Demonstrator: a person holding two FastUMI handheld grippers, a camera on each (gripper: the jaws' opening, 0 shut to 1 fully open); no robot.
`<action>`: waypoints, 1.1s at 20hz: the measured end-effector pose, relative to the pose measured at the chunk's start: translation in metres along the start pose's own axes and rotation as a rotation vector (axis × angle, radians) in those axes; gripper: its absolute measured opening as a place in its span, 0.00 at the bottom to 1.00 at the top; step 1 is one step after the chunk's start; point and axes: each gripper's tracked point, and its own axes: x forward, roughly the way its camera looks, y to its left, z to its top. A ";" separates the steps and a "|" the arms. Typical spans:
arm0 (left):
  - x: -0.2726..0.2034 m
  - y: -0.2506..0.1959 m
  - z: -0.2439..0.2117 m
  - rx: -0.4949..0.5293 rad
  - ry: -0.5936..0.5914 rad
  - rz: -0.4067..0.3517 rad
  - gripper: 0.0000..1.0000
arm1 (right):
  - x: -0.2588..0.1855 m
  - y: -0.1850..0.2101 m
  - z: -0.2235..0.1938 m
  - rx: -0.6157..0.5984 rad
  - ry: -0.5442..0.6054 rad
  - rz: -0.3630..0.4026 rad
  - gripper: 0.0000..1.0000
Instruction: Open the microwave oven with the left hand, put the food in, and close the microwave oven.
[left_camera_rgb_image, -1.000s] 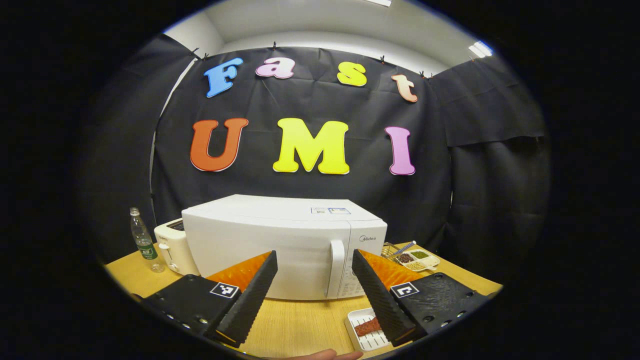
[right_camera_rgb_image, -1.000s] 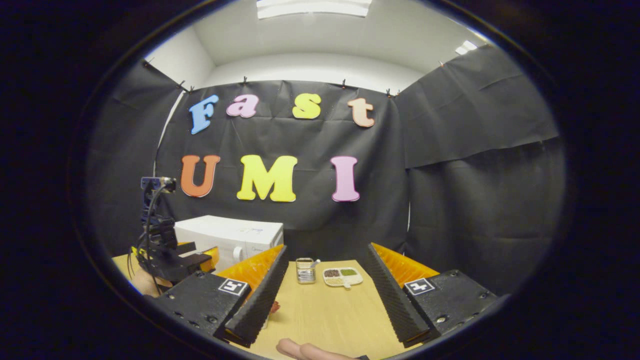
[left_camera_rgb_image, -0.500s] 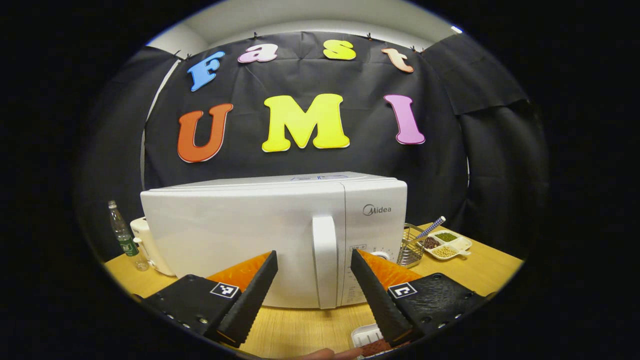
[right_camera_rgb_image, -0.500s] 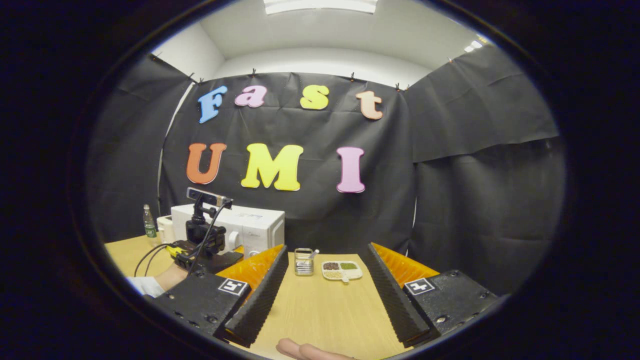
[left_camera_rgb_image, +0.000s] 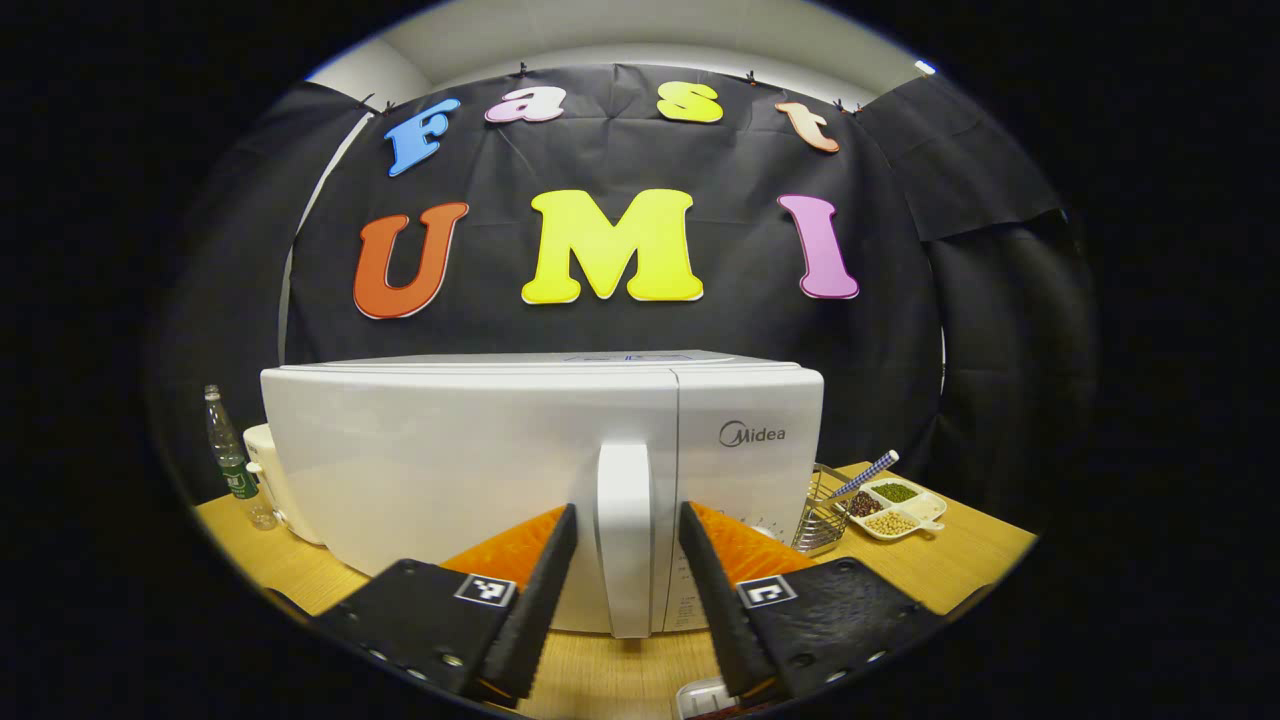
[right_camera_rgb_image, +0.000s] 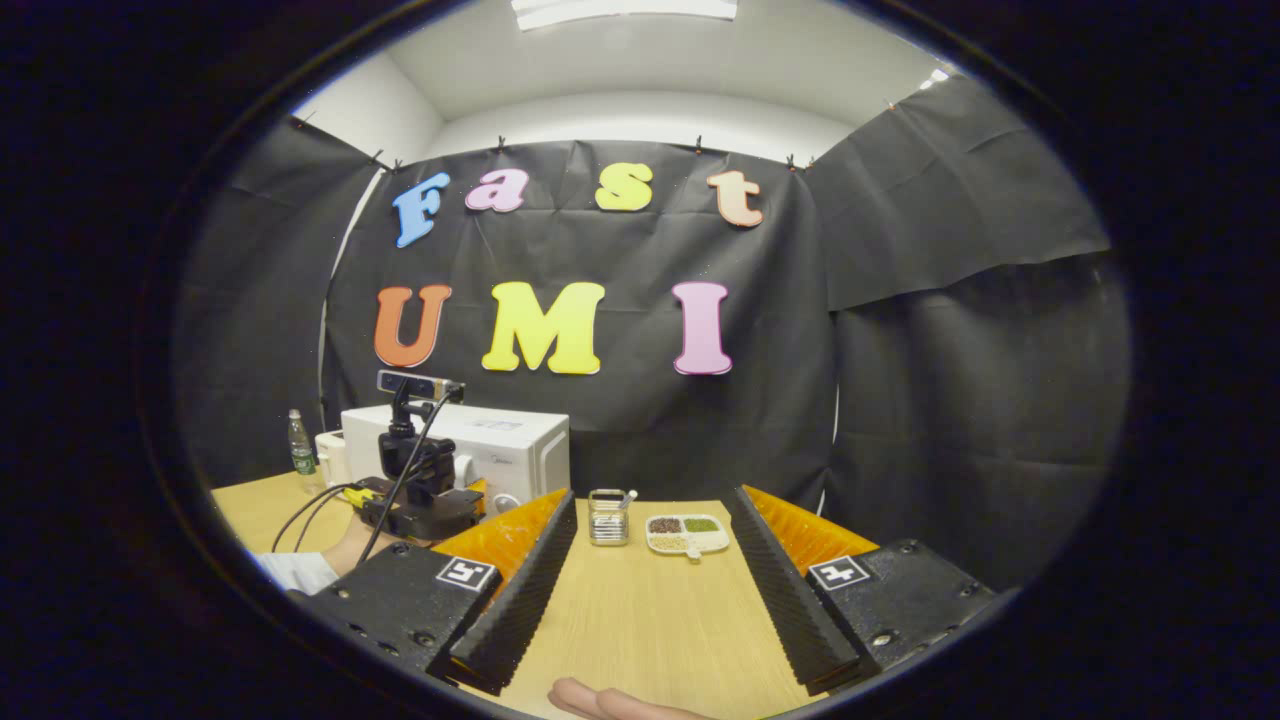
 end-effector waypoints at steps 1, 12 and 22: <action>0.005 0.000 -0.004 -0.007 0.023 -0.002 0.33 | 0.001 0.002 -0.001 0.006 0.002 0.004 0.99; -0.006 0.000 -0.009 -0.047 0.085 -0.041 0.11 | -0.008 -0.001 -0.005 0.008 0.022 -0.021 0.99; -0.040 0.003 -0.011 -0.075 0.179 -0.054 0.10 | -0.015 -0.002 0.000 -0.017 0.017 -0.038 0.91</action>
